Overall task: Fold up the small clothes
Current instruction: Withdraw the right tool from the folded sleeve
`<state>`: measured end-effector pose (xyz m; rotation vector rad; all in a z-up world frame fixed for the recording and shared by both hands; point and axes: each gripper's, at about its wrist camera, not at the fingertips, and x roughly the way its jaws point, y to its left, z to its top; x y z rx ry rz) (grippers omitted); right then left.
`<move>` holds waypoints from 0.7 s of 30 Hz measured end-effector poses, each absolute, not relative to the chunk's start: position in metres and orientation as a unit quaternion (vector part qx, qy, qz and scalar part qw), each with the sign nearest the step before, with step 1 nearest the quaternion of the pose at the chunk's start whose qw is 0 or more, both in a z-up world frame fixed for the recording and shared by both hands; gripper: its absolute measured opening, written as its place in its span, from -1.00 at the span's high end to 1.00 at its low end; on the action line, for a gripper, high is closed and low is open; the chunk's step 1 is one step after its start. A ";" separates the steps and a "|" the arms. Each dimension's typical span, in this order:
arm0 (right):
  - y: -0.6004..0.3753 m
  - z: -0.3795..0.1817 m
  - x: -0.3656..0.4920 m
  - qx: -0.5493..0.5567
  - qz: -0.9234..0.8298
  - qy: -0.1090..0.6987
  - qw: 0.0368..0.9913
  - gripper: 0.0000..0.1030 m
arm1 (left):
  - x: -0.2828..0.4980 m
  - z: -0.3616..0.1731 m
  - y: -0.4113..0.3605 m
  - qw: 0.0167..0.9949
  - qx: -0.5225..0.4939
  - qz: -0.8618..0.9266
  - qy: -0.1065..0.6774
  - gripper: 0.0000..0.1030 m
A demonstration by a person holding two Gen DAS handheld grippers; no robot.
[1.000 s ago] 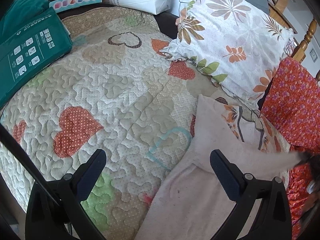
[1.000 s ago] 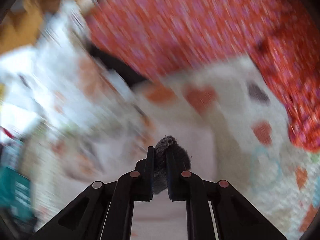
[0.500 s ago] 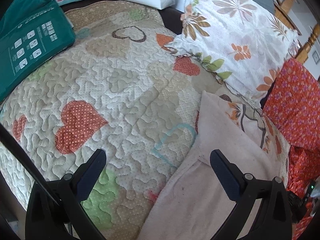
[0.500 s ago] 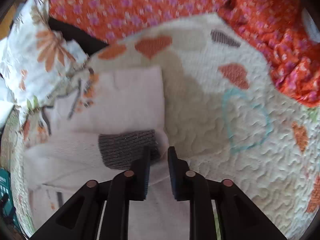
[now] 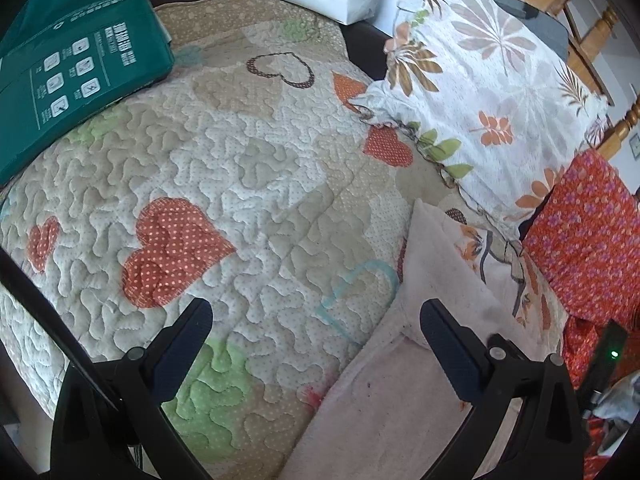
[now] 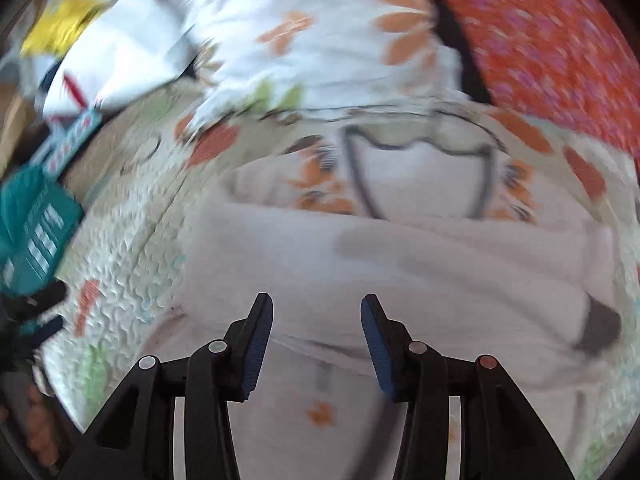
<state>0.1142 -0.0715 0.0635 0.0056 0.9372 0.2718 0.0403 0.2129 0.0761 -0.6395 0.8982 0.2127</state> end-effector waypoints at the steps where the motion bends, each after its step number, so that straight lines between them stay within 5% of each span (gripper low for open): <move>1: -0.061 0.061 0.119 -0.009 0.128 0.446 0.886 0.03 | 0.040 0.076 0.215 0.846 -0.305 0.102 0.426 -1.00; 6: -0.056 0.024 0.157 0.019 0.070 0.492 0.868 -0.01 | 0.036 0.074 0.224 0.841 -0.314 0.101 0.428 -1.00; 13: -0.041 0.044 0.132 -0.017 0.146 0.478 0.866 -0.01 | 0.033 0.075 0.229 0.842 -0.316 0.100 0.424 -1.00; 21: -0.149 0.039 0.155 0.059 -0.021 0.477 0.876 0.06 | 0.037 0.066 0.223 0.838 -0.303 0.107 0.442 -1.00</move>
